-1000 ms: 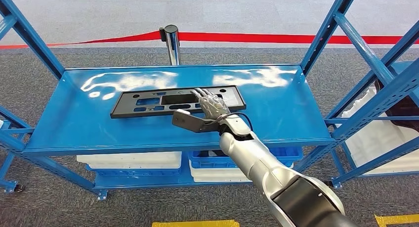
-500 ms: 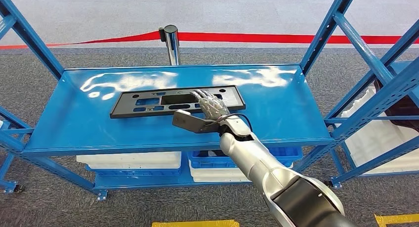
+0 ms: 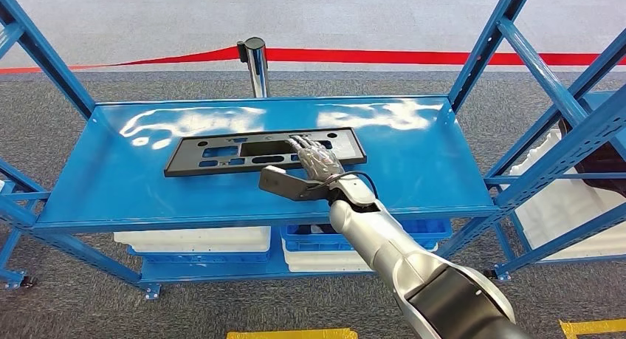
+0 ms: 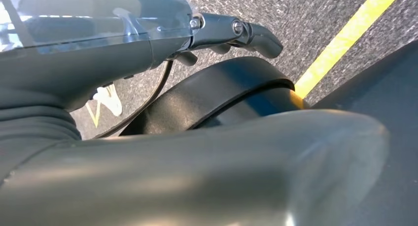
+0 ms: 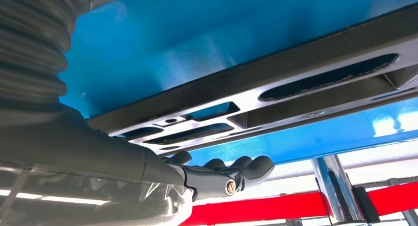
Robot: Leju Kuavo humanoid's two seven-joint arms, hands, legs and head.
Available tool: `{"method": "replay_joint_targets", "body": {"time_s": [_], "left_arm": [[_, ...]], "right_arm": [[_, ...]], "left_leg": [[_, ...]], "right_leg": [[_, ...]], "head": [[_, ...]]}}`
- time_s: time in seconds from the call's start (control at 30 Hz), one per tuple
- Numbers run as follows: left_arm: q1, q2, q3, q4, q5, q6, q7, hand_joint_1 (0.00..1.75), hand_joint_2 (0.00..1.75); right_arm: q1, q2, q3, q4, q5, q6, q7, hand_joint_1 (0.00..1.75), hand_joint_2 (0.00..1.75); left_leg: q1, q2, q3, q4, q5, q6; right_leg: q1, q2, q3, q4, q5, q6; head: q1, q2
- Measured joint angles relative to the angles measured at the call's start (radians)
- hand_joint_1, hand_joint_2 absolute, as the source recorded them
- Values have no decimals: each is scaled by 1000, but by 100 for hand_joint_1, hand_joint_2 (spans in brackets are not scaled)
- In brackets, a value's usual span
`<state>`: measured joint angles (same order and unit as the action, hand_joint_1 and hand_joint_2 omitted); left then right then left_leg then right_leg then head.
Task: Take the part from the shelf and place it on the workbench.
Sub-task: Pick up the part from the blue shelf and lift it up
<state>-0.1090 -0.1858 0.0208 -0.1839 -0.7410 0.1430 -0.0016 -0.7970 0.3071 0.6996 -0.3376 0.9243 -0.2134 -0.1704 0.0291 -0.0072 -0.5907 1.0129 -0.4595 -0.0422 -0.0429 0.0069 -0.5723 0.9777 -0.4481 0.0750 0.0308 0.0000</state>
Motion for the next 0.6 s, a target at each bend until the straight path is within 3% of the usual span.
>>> {"method": "replay_joint_targets", "body": {"time_s": [0.13,0.2,0.33,0.47,0.6], "left_arm": [[1,0,5,0,2,-4,-4,0,0],[1,0,9,0,2,-5,-5,0,0],[2,0,11,0,4,-6,-10,0,0],[3,0,16,0,9,-14,-20,0,0],[4,0,19,0,10,-18,-24,0,0]], "right_arm": [[5,-2,0,0,0,-5,2,0,175],[7,-3,0,0,0,-6,4,8,175],[11,-6,0,0,-1,-8,6,136,175],[15,-8,0,0,-1,-20,7,174,175],[15,-8,0,0,0,-34,6,175,175]], "left_leg": [[0,0,0,0,0,0],[0,0,0,0,0,0],[0,0,0,0,0,0],[0,0,0,0,0,0],[0,0,0,0,0,0]], "right_leg": [[0,0,0,0,0,0],[0,0,0,0,0,0],[0,0,0,0,0,0],[0,0,0,0,0,0],[0,0,0,0,0,0]], "head": [[0,0],[0,0],[0,0],[0,0],[-1,0]]}}
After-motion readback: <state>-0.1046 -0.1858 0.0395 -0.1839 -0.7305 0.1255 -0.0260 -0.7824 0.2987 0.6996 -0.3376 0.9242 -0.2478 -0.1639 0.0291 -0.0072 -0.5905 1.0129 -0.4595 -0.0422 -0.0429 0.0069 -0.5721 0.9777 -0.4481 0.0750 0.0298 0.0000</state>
